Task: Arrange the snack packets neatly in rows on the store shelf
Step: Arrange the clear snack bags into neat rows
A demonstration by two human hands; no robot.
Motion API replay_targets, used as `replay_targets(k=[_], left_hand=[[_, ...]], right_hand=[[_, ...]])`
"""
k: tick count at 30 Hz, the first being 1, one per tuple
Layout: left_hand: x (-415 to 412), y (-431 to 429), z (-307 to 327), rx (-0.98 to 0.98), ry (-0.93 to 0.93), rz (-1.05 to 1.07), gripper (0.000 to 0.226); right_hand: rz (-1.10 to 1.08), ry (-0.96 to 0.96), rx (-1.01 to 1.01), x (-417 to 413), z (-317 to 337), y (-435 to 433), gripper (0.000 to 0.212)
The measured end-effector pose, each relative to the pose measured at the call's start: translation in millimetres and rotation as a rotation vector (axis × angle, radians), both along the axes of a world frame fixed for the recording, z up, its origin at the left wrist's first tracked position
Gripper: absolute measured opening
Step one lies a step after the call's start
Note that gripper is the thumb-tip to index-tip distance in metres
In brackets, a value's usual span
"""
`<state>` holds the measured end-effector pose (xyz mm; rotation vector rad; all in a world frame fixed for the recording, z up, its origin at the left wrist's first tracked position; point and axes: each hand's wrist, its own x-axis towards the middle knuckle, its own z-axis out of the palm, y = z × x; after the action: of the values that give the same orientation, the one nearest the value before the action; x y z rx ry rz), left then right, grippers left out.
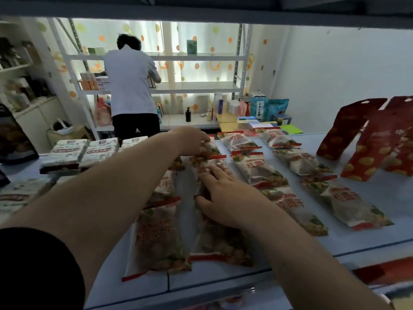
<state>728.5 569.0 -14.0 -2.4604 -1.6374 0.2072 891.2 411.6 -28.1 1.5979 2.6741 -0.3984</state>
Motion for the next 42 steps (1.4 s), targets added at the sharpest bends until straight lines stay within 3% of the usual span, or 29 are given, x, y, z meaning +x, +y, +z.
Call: replay_targets(k=[13,18,21,27,42], left_hand=[[-3,3,1,-0.041,0.001,0.015,0.05],[-7,-17,14,0.017,-0.159,-0.015,0.053],[-5,-44,27,-0.029,-0.277,-0.092,0.039],[3,-77,25,-0.18,-0.128,-0.163,0.042],[13,-91,9,-0.083,-0.146,-0.116,0.044]], right_hand=[[0.073,0.008,0.007,0,-4,8,0.073],[0.112,0.115,0.153,19,12,-17,0.07],[0.145,0.111,0.17,34,19,-42,0.067],[0.169,0.124,0.155,47,2,-52,0.064],[0.198,0.177,0.18,58,-1,-57,0.046]])
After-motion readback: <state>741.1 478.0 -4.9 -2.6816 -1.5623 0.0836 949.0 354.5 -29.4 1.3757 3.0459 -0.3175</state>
